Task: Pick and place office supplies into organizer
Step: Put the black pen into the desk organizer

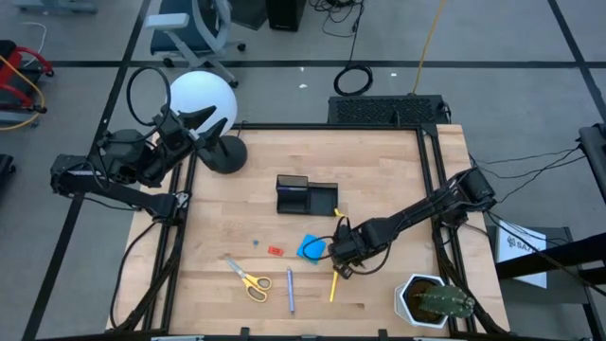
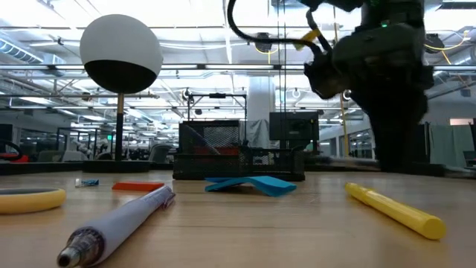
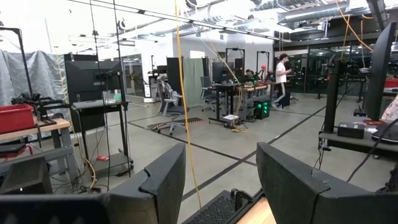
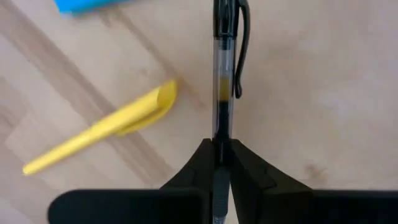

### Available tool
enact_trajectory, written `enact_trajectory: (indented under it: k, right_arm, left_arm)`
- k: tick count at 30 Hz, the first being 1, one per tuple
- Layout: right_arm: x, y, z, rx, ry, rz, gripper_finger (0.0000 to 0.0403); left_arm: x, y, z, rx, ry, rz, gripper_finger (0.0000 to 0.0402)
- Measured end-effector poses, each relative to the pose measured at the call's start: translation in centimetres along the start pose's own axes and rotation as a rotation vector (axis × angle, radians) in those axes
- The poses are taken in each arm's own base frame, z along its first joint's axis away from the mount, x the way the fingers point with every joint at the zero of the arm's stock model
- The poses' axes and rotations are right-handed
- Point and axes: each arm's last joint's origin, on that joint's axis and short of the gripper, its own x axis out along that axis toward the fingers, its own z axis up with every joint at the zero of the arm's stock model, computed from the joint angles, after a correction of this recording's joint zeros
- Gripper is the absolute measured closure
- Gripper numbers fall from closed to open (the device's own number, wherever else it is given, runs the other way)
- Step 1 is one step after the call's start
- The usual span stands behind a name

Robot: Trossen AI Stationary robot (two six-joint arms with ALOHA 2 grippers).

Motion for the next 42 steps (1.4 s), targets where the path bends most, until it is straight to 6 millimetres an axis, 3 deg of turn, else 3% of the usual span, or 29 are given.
enact_trajectory:
  k: [11,24,35,42]
  right_arm:
    - [-3.1,0.5,1.7,-0.11,-0.369,0.06,0.0383]
    - [-3.9,0.6,5.8,-0.262,-0.708,0.105,0.0384]
    - [-2.1,-2.6,9.2,-0.304,-1.004,0.187,0.0384]
    - [-2.1,-5.2,10.7,-0.33,-1.213,0.25,0.0384]
  left_arm:
    - [0.0,0.0,0.0,0.0,0.0,0.0,0.0201]
    - [0.0,0.0,0.0,0.0,0.0,0.0,0.0201]
    - [0.0,0.0,0.0,0.0,0.0,0.0,0.0201]
    - [0.0,0.0,0.0,0.0,0.0,0.0,0.0201]
